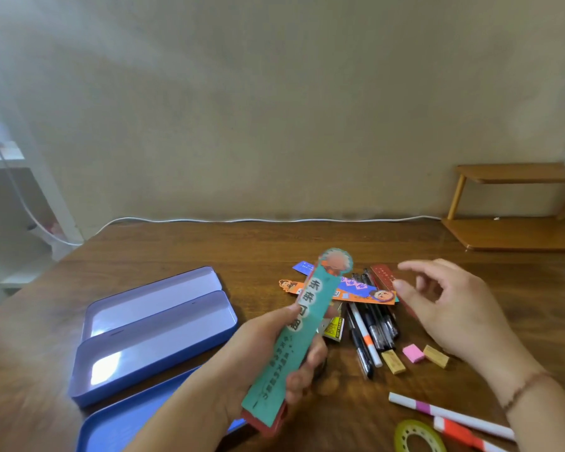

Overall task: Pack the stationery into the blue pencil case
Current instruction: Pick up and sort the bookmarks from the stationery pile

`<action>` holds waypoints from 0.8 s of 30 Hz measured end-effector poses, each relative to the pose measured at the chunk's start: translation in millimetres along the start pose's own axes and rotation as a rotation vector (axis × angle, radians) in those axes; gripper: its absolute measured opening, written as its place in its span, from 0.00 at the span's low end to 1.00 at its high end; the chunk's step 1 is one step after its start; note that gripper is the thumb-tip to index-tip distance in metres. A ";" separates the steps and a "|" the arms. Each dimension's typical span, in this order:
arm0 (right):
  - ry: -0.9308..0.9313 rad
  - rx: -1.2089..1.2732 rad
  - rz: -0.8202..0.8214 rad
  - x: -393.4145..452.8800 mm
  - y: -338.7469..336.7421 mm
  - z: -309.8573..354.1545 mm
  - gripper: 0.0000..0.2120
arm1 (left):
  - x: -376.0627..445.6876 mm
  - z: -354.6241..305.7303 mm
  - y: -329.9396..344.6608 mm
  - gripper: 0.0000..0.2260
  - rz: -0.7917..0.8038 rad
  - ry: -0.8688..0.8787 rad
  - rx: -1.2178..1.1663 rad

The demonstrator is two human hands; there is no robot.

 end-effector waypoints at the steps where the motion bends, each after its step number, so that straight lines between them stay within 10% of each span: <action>1: 0.000 -0.088 0.080 0.5 3.9 -1.0 0.15 | 2.1 0.2 -2.8 0.21 0.003 0.031 -0.055; 10: -0.064 -0.263 0.166 -2.9 19.6 7.5 0.08 | 1.6 -0.2 -19.4 0.17 -0.109 -0.004 -0.150; 18: -0.058 0.097 0.136 -4.9 11.6 10.0 0.05 | 1.4 0.4 -24.7 0.15 -0.127 -0.026 -0.177; 24: 0.006 0.247 -0.155 -4.3 -7.9 -6.6 0.06 | 3.4 0.4 -28.3 0.18 -0.129 -0.022 -0.212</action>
Point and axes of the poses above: each hand's wrist, its own x-axis towards the middle knuckle, its own y-axis out of the palm, z = x × y, the point moved 5 cm from there along x, towards the middle knuckle, and after that the axes turned 14 degrees about -x, right-handed, at the moved point
